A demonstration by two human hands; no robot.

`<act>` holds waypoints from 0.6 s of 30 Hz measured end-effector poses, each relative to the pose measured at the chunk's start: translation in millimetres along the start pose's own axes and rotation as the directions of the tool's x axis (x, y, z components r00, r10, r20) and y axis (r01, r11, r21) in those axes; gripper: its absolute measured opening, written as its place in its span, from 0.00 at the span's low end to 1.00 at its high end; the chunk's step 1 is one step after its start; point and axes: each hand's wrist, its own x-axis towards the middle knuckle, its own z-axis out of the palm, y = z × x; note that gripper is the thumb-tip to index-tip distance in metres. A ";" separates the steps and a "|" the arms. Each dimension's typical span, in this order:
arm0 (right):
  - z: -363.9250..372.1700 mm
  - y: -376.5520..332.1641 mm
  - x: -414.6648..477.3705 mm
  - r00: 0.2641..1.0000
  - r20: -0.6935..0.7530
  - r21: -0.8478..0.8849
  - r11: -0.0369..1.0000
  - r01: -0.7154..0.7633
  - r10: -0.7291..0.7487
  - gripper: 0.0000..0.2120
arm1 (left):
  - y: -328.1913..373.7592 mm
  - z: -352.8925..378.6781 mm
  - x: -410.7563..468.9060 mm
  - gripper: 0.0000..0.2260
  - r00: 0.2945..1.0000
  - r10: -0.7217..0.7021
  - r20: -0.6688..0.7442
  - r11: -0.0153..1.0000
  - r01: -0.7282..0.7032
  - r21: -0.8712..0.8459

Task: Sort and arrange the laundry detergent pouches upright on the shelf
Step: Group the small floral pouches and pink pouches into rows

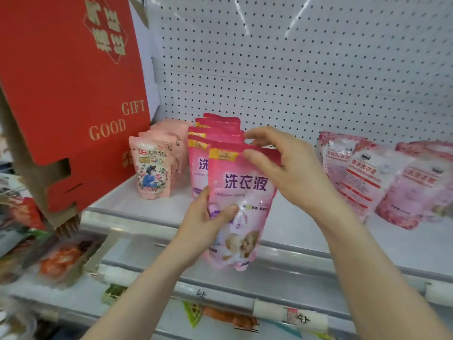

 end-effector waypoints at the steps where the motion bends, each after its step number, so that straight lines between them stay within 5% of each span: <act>1: -6.7 4.6 0.4 0.999 0.017 -0.004 0.999 -0.040 0.040 0.07 | 2.5 10.8 5.1 0.19 0.999 0.014 0.044 0.999 -0.016 0.036; 5: -36.9 41.9 6.4 0.980 -0.120 0.026 0.988 -0.154 0.156 0.06 | 19.5 49.1 27.9 0.20 0.979 0.080 0.188 0.982 -0.110 0.156; 12: -69.8 116.2 48.8 0.931 -0.264 0.080 0.967 -0.240 0.253 0.05 | 102.1 32.5 135.8 0.12 0.879 0.466 0.097 0.770 -0.458 0.445; 15: -61.1 133.7 71.0 0.949 -0.249 -0.015 0.979 -0.204 0.194 0.05 | 117.0 0.5 192.8 0.10 0.909 0.400 0.119 0.668 -0.378 0.641; 18: -39.2 159.2 95.5 0.963 -0.225 -0.107 0.978 -0.178 0.151 0.06 | 107.1 -25.6 244.0 0.13 0.971 0.146 0.188 0.452 -0.234 0.861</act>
